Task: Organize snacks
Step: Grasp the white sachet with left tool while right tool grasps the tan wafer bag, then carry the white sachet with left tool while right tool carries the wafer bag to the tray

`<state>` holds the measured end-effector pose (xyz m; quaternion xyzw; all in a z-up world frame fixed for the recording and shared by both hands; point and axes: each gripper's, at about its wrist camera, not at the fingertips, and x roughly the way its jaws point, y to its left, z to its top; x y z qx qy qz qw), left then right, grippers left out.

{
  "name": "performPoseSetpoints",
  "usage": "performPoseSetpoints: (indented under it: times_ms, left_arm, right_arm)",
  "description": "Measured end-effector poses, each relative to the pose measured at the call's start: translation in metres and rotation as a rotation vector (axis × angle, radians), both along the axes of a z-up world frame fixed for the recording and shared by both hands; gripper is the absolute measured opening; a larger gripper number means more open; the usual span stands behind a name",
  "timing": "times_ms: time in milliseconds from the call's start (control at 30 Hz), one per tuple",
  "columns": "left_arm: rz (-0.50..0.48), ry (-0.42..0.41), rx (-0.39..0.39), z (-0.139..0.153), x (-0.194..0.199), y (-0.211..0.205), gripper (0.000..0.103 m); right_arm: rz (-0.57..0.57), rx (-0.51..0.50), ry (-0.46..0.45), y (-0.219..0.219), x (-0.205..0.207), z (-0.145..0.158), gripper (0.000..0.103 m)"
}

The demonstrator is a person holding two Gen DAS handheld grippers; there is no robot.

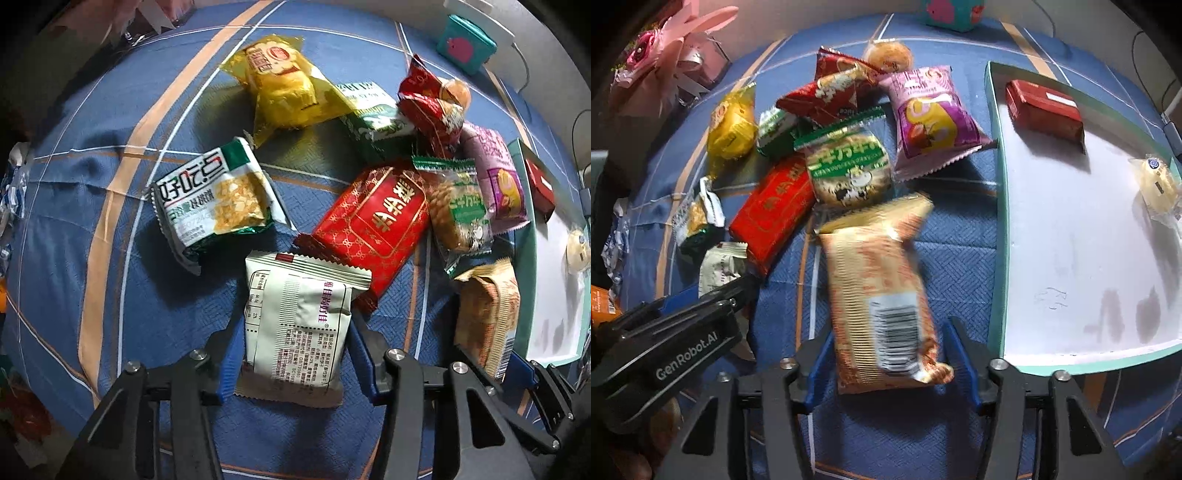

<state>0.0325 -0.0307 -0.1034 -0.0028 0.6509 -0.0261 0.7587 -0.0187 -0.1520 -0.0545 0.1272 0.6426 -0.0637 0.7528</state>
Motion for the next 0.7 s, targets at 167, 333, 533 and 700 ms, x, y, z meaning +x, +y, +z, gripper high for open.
performPoseSetpoints:
  times_ms: [167,333,533,700]
  left_arm:
    - [0.030,-0.052,-0.025,0.019,0.001,0.004,0.053]
    - [0.041,-0.094,-0.029,0.041,0.004,0.008,0.053]
    - [0.036,-0.068,-0.025,0.042,0.009,0.007,0.053]
    - [0.037,-0.061,-0.026,0.036,0.013,0.007,0.053]
  right_arm:
    - [0.001,0.005,-0.036,0.006,0.006,0.008,0.046]
    - [0.013,0.005,-0.056,0.008,0.010,0.016,0.045]
    - [0.032,0.014,-0.024,0.004,0.014,0.002,0.045]
    - [0.052,-0.014,-0.014,0.008,0.018,-0.012,0.040]
